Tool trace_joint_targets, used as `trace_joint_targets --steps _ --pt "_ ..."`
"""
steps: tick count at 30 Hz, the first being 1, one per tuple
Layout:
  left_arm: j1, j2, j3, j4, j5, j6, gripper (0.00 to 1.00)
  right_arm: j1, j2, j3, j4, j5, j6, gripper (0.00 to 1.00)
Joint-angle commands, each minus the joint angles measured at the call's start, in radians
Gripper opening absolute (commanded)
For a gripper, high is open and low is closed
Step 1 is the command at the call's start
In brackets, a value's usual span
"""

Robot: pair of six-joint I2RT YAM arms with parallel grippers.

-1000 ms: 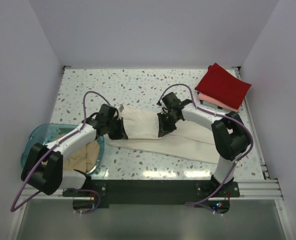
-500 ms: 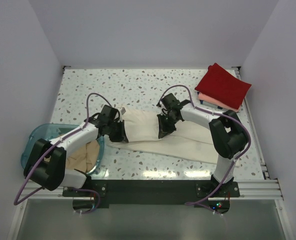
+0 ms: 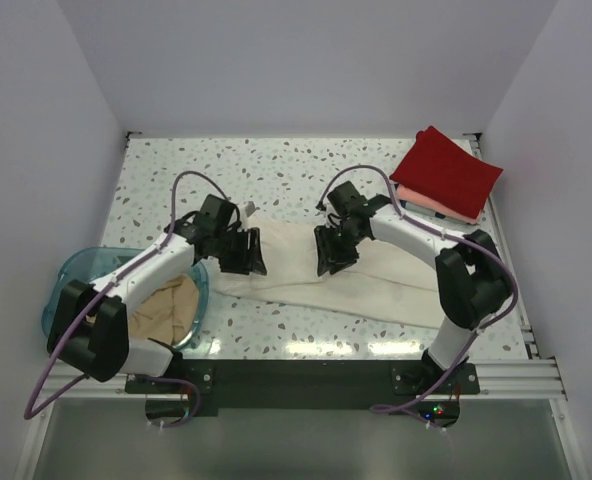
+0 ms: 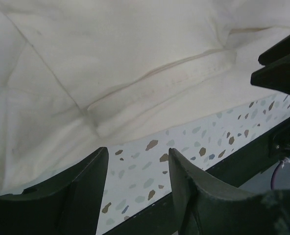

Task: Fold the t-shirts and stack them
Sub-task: Fold the tshirt

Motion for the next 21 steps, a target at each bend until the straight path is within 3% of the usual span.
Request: trace_joint_targets --steps 1,8,15,21 --pt "0.039 -0.011 0.104 0.019 -0.043 0.022 0.57 0.005 -0.092 0.070 -0.047 0.026 -0.043 0.42" --pt "0.219 0.154 0.199 0.258 -0.040 -0.083 0.61 0.010 0.065 0.191 0.106 -0.095 0.000 0.46" --pt "0.243 0.421 0.433 0.269 -0.146 -0.050 0.62 0.040 0.248 0.337 0.169 -0.164 0.026 0.47" --pt "0.256 0.510 0.481 0.304 -0.135 -0.065 0.62 0.076 0.282 0.329 0.187 -0.191 0.049 0.48"
